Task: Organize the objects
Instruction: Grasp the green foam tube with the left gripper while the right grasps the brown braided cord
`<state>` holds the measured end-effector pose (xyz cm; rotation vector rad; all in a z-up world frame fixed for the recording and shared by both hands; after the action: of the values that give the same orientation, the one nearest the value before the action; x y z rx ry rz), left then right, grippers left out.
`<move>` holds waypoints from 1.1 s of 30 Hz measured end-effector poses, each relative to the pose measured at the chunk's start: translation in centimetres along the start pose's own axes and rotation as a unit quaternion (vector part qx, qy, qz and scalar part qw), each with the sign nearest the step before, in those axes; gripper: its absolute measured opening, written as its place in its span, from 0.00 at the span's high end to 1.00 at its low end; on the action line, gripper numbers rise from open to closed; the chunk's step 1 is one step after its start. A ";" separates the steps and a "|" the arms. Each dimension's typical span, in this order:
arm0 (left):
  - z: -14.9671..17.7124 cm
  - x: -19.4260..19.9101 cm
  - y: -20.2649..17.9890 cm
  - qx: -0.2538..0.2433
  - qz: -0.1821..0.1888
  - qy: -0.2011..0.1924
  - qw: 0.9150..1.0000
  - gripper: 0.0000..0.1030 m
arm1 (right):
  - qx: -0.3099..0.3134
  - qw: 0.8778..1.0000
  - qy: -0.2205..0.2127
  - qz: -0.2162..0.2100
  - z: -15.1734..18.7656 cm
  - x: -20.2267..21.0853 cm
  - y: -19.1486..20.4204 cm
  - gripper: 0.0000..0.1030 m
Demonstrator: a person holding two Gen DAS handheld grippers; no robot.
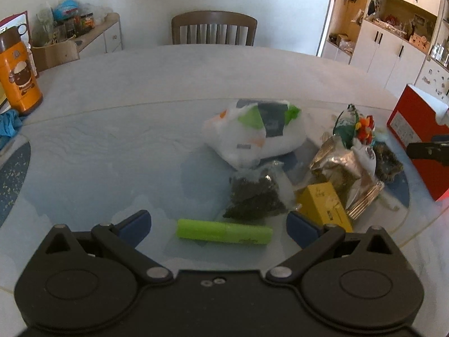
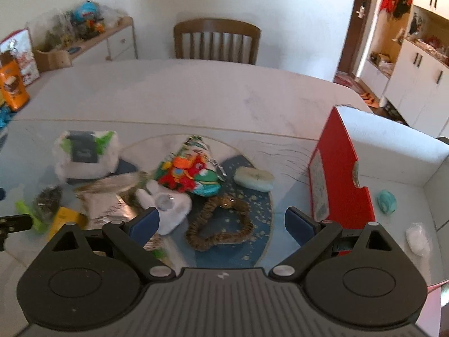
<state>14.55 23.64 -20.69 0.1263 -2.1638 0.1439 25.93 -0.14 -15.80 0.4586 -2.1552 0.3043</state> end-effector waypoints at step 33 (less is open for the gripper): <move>0.6 -2.3 -0.6 -0.024 -0.021 0.016 0.999 0.22 | 0.025 0.997 0.073 -0.027 0.2 -6.4 1.6 0.71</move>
<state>15.49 23.02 -22.91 0.1413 -2.1290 0.0694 28.59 2.56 -21.25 0.5061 -1.9945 0.3514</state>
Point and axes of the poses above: each gripper's, at about its wrist camera, not at the fingertips, and x roughly against the way its jaws point, y to its left, z to its underside, the point moved 7 cm from there along -x, roughly the way its jaws point, and after that the axes turned 6 degrees about y, right-handed, at the moved point
